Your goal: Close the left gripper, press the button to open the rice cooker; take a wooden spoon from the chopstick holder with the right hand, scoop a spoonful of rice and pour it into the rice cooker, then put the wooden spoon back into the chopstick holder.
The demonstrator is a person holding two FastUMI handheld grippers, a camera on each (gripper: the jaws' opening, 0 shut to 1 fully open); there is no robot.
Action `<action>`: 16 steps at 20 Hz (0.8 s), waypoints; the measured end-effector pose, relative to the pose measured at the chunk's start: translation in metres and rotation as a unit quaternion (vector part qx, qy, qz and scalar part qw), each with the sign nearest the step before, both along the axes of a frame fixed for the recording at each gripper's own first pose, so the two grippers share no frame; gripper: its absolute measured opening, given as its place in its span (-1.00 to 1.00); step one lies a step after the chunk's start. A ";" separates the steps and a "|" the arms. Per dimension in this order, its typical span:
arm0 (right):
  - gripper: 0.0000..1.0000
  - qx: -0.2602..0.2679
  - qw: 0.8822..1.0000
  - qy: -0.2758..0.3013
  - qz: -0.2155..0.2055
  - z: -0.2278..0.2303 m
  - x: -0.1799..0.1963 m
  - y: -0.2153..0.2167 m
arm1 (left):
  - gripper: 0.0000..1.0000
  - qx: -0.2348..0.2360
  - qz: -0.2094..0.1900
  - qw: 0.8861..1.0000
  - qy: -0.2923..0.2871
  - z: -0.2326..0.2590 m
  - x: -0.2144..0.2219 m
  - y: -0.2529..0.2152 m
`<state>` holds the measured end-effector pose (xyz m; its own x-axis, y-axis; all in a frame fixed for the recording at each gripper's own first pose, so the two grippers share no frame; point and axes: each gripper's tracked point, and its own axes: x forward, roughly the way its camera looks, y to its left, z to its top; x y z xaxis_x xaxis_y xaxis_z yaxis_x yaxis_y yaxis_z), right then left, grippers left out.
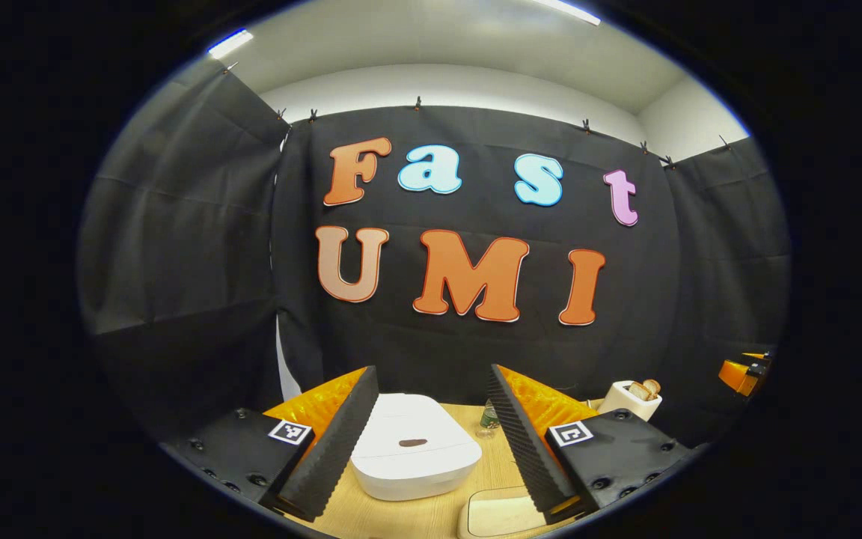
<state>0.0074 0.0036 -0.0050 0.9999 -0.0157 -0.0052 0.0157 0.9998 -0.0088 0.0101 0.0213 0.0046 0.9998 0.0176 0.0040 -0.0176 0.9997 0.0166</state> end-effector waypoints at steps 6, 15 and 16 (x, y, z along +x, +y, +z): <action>0.85 -0.003 1.000 0.003 -0.005 -0.004 0.002 -0.003 | 0.27 0.014 -0.012 1.000 -0.003 0.003 0.006 -0.007; 0.85 -0.003 1.000 0.004 -0.009 -0.008 0.004 -0.010 | -0.92 -0.032 -0.031 0.998 0.043 -0.027 0.042 -0.011; 0.85 -0.007 1.000 0.004 -0.011 -0.009 0.004 -0.012 | -0.92 -0.033 -0.031 0.998 0.052 -0.034 0.049 -0.010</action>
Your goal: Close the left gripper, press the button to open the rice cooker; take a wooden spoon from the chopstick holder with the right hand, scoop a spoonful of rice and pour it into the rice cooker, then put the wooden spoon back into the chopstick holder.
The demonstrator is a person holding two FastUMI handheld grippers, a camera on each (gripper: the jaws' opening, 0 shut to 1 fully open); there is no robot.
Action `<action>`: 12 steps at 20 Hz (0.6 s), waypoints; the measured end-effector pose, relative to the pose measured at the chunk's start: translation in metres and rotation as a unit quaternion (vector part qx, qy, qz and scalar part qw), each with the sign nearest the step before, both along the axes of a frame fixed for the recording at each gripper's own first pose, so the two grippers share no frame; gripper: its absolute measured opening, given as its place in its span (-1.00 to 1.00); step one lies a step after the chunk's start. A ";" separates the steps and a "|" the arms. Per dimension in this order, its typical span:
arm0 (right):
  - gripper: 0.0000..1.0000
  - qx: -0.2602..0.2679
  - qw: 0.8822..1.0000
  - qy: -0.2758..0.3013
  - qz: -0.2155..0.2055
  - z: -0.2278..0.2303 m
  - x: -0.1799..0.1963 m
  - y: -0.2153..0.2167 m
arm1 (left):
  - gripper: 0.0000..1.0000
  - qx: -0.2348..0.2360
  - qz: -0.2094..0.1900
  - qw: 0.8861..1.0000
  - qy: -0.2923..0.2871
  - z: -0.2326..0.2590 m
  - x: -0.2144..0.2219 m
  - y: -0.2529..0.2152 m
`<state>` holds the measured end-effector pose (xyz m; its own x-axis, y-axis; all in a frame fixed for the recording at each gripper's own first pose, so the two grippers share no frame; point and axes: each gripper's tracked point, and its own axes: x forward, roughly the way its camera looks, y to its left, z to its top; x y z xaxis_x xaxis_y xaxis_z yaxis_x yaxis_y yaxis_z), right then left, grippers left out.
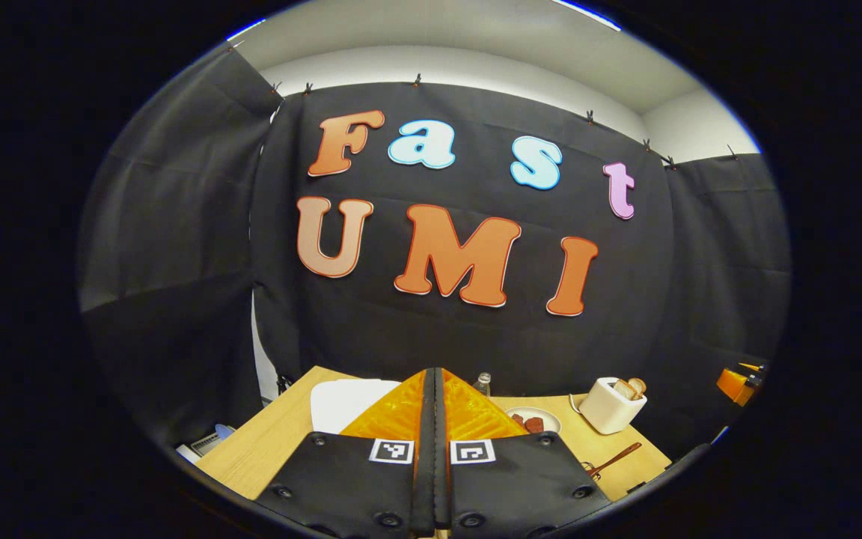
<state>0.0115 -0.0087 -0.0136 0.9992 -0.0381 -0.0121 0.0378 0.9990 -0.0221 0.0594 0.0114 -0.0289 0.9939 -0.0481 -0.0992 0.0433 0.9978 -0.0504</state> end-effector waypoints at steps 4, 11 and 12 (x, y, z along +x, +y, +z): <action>0.86 -0.004 1.000 0.013 -0.006 -0.006 0.003 -0.005 | -0.92 0.000 0.004 0.998 0.061 -0.050 0.037 0.014; 0.87 -0.023 0.999 0.034 -0.023 -0.015 0.005 -0.017 | -0.92 0.018 0.015 0.988 0.153 -0.127 0.092 0.037; 0.87 -0.024 0.999 0.038 -0.026 -0.017 0.004 -0.019 | -0.92 0.022 0.016 0.987 0.160 -0.134 0.098 0.040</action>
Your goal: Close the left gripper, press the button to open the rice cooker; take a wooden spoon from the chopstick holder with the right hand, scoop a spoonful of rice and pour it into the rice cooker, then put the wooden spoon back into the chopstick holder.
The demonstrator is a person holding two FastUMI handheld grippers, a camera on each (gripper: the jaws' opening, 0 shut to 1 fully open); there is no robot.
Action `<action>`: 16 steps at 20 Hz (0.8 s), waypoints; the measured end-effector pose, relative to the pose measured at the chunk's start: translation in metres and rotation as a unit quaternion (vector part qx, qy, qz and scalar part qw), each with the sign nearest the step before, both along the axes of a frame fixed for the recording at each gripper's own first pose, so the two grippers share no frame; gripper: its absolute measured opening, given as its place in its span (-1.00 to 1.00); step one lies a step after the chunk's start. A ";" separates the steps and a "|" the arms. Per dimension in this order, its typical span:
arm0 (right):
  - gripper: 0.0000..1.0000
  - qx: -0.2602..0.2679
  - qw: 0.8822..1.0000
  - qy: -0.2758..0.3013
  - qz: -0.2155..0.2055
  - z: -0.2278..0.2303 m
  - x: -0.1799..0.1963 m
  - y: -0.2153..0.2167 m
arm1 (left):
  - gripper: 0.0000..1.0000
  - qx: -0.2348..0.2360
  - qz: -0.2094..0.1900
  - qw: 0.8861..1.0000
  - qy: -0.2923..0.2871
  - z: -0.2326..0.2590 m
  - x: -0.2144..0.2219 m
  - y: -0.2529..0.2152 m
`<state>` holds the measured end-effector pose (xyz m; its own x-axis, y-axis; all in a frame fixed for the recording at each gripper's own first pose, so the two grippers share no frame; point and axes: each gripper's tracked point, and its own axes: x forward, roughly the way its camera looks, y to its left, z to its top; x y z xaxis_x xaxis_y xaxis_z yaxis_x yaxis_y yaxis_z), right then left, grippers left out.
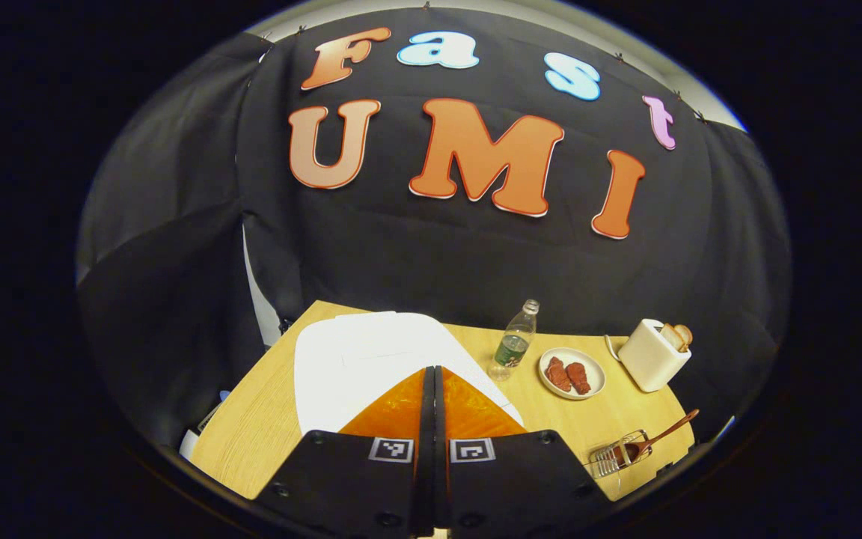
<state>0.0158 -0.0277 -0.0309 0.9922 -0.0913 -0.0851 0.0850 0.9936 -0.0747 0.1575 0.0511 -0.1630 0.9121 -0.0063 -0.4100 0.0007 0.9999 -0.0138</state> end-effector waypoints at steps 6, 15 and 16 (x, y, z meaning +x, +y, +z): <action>0.86 -0.001 1.000 0.018 -0.019 -0.012 0.007 -0.012 | -0.92 0.018 0.004 0.998 0.059 -0.053 0.019 0.009; 0.87 0.004 0.998 0.051 -0.032 -0.038 0.012 -0.017 | -0.91 0.015 0.017 0.996 0.082 -0.077 0.016 0.008; 0.87 0.005 0.998 0.053 -0.032 -0.041 0.011 -0.017 | -0.91 0.001 0.026 0.995 0.095 -0.085 0.011 0.007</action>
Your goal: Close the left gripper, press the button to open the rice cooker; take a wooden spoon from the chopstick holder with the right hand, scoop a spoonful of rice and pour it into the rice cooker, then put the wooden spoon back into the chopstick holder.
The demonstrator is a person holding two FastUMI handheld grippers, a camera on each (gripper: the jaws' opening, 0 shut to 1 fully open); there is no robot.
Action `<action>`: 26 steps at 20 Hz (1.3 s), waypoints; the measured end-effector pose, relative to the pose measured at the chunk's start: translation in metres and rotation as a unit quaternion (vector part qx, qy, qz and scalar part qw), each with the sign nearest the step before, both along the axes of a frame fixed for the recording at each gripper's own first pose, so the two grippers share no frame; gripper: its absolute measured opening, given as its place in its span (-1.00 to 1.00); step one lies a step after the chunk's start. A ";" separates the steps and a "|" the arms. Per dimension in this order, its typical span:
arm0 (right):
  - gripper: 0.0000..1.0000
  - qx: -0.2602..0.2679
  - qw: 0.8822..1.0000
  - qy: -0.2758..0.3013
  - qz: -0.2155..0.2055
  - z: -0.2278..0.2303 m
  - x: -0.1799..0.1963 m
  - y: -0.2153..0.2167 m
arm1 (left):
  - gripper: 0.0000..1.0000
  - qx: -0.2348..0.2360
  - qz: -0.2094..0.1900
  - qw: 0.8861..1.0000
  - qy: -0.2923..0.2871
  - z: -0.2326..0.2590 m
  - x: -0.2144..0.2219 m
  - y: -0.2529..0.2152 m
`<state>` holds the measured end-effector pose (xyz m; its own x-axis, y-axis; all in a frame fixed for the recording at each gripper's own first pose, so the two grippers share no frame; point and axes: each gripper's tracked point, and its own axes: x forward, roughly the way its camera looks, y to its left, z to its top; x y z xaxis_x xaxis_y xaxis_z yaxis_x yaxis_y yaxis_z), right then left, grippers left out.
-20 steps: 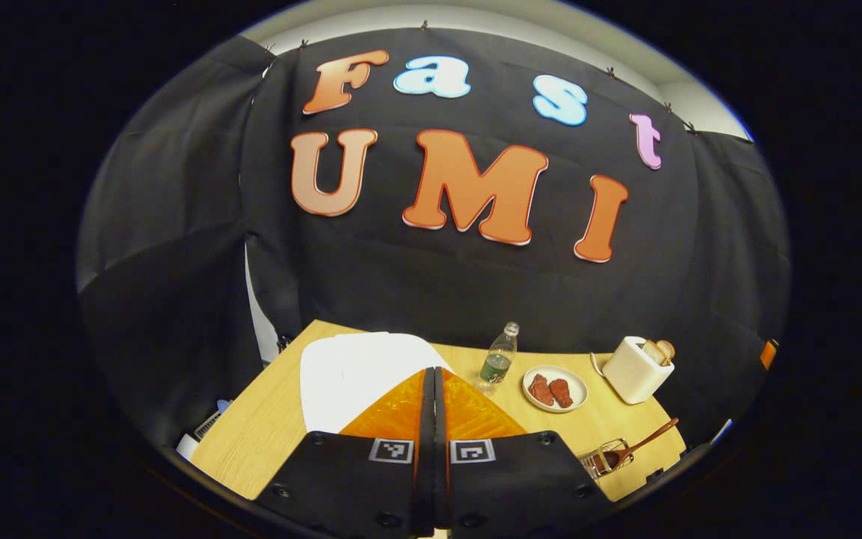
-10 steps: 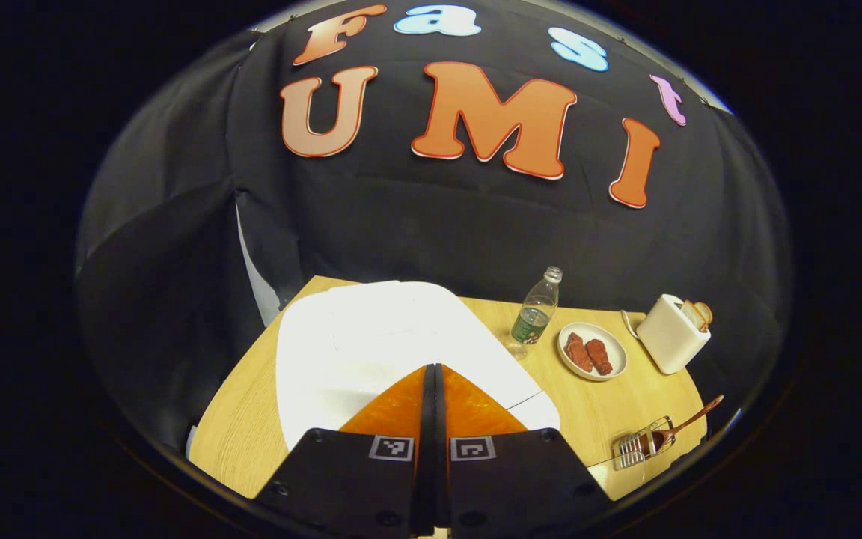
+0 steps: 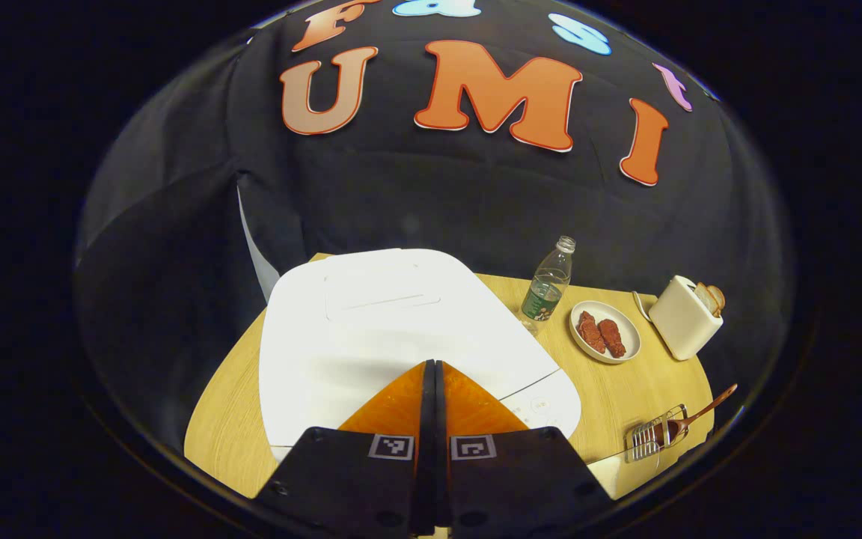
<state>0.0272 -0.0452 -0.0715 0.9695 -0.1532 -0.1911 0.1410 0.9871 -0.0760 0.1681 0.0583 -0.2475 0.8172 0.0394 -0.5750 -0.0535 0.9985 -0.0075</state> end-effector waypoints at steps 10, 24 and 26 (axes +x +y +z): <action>0.87 0.031 1.000 0.001 0.005 -0.010 0.008 0.010 | -0.91 -0.026 -0.007 0.996 -0.081 0.071 0.000 0.002; 0.86 0.146 0.986 0.072 0.015 -0.112 0.036 0.025 | -0.92 0.021 0.000 0.962 -0.272 0.264 -0.096 0.021; 0.87 0.152 0.985 0.079 0.017 -0.122 0.039 0.026 | -0.89 0.024 0.015 0.956 -0.290 0.277 -0.107 0.032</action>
